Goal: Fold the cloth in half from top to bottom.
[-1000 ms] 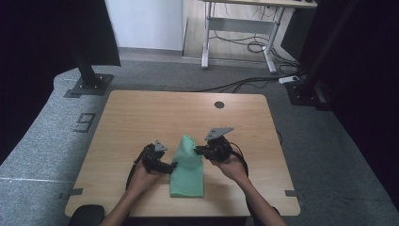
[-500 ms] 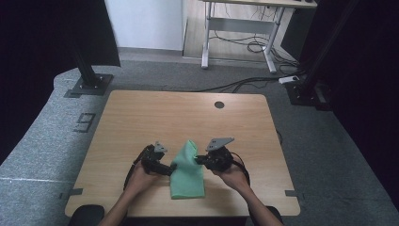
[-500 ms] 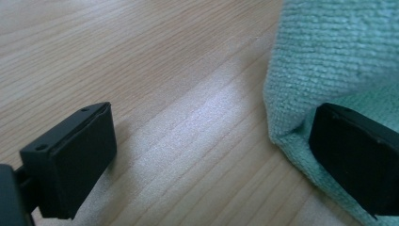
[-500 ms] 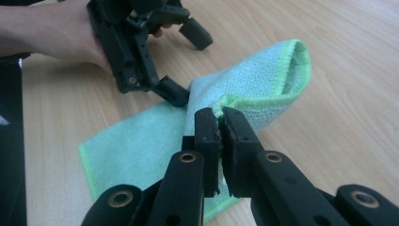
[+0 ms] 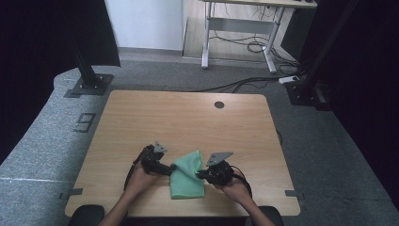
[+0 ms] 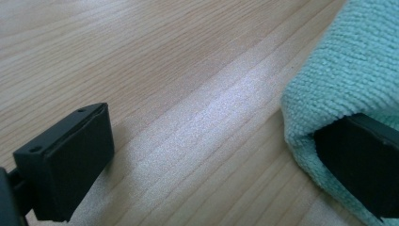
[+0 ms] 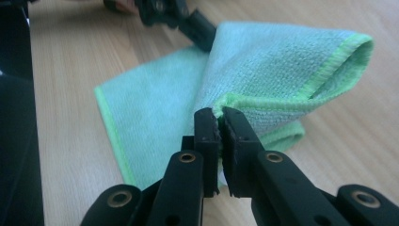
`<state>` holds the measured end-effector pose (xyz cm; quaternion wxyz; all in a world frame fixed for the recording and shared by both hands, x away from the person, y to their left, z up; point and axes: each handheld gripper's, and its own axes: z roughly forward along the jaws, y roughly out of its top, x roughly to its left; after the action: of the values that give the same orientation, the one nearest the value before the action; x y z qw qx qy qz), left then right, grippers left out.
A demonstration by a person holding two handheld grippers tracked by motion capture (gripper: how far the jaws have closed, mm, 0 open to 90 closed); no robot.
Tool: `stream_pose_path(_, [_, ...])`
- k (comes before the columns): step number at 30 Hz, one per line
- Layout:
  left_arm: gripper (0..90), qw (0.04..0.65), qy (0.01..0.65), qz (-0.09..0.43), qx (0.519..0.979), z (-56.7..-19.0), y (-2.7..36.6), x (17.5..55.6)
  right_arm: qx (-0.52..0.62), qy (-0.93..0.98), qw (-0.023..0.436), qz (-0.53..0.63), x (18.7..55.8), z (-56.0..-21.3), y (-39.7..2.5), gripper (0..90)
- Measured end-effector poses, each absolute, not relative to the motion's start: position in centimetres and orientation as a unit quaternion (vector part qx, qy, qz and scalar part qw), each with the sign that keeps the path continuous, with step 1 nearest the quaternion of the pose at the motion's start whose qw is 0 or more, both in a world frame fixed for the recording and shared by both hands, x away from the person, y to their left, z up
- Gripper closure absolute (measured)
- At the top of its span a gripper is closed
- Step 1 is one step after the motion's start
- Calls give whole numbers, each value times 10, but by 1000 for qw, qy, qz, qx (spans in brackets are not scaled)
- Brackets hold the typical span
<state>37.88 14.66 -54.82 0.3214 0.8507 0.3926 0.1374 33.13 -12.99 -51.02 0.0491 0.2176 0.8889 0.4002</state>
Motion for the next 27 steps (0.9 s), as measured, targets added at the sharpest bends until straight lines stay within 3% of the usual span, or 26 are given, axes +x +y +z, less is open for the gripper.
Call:
stream_pose_path(10, [0, 320, 391, 140, 852, -548, 146, 380, 222, 895, 43, 385, 323, -525, -132, 838])
stream_pose_path(18, [0, 316, 381, 197, 846, -548, 138, 389, 220, 903, 77, 360, 330, -527, -128, 839])
stream_pose_path(27, [5, 328, 379, 149, 852, -533, 149, 391, 256, 888, 65, 376, 341, -534, -132, 834])
